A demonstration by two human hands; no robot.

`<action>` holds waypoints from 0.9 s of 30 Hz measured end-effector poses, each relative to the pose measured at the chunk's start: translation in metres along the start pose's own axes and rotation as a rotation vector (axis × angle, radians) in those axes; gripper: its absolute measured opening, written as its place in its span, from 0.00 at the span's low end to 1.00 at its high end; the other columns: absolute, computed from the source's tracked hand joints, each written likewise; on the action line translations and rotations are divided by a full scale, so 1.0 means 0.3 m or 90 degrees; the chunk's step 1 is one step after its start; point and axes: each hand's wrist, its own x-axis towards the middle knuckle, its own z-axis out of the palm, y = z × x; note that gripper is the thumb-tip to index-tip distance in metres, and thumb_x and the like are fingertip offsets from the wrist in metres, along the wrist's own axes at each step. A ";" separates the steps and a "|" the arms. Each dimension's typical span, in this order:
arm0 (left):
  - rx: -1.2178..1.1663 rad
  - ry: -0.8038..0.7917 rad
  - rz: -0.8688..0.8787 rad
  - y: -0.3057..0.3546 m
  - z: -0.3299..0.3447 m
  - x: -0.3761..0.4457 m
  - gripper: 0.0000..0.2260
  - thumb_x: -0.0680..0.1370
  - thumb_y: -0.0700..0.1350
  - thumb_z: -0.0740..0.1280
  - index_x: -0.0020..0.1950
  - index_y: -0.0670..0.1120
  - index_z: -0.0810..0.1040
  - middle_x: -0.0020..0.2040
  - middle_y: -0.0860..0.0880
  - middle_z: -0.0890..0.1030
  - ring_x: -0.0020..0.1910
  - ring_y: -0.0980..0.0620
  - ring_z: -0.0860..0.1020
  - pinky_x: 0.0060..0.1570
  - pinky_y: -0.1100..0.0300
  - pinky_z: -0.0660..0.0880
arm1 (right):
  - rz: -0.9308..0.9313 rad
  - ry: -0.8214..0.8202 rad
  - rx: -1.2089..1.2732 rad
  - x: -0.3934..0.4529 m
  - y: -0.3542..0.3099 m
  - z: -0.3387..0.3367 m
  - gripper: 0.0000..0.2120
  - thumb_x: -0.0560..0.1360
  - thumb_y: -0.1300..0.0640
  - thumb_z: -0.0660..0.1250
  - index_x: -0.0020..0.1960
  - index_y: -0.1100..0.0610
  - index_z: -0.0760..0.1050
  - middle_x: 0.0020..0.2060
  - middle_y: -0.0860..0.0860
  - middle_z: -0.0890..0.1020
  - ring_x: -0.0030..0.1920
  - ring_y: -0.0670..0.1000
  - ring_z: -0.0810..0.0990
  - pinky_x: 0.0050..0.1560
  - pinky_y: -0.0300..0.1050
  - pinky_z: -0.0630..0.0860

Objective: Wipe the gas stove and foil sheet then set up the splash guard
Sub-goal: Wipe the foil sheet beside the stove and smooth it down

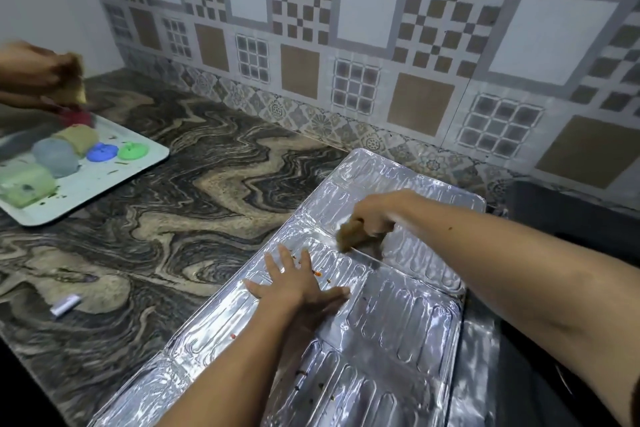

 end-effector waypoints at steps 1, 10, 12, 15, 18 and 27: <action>0.000 0.000 0.002 -0.001 -0.002 0.000 0.54 0.64 0.78 0.59 0.78 0.55 0.37 0.77 0.46 0.31 0.75 0.39 0.32 0.64 0.23 0.41 | 0.028 -0.063 -0.023 -0.019 0.022 -0.005 0.13 0.70 0.65 0.62 0.50 0.52 0.76 0.39 0.47 0.77 0.41 0.53 0.76 0.45 0.48 0.75; -0.091 0.044 0.073 -0.035 0.004 -0.003 0.51 0.67 0.75 0.59 0.79 0.52 0.42 0.79 0.44 0.38 0.77 0.37 0.38 0.70 0.30 0.46 | 0.169 -0.193 -0.034 -0.096 0.084 -0.062 0.11 0.67 0.59 0.68 0.48 0.61 0.80 0.48 0.56 0.82 0.48 0.58 0.80 0.50 0.48 0.77; -0.070 0.082 0.099 -0.050 0.004 -0.035 0.49 0.69 0.73 0.60 0.79 0.49 0.43 0.79 0.43 0.39 0.77 0.39 0.40 0.70 0.30 0.45 | 0.082 -0.142 0.026 -0.057 0.069 -0.120 0.18 0.62 0.60 0.66 0.51 0.59 0.81 0.49 0.57 0.84 0.49 0.60 0.83 0.51 0.54 0.81; 0.005 0.120 0.107 -0.088 0.012 -0.102 0.46 0.72 0.70 0.60 0.79 0.46 0.45 0.79 0.43 0.40 0.78 0.41 0.41 0.71 0.32 0.42 | 0.029 0.052 0.103 -0.052 -0.054 -0.203 0.17 0.64 0.67 0.68 0.52 0.57 0.79 0.44 0.56 0.83 0.40 0.56 0.81 0.35 0.44 0.78; 0.018 0.065 0.081 -0.124 0.035 -0.139 0.47 0.72 0.70 0.60 0.79 0.45 0.44 0.79 0.43 0.40 0.78 0.40 0.41 0.71 0.32 0.41 | -0.032 0.196 0.105 -0.007 -0.182 -0.167 0.09 0.75 0.61 0.64 0.54 0.52 0.75 0.44 0.52 0.79 0.40 0.51 0.77 0.34 0.41 0.72; 0.029 0.048 0.055 -0.135 0.059 -0.166 0.49 0.70 0.73 0.59 0.79 0.46 0.41 0.79 0.45 0.37 0.78 0.42 0.38 0.71 0.32 0.40 | -0.021 0.011 -0.001 -0.029 -0.110 0.010 0.15 0.74 0.62 0.59 0.55 0.51 0.79 0.41 0.49 0.80 0.47 0.55 0.79 0.47 0.48 0.76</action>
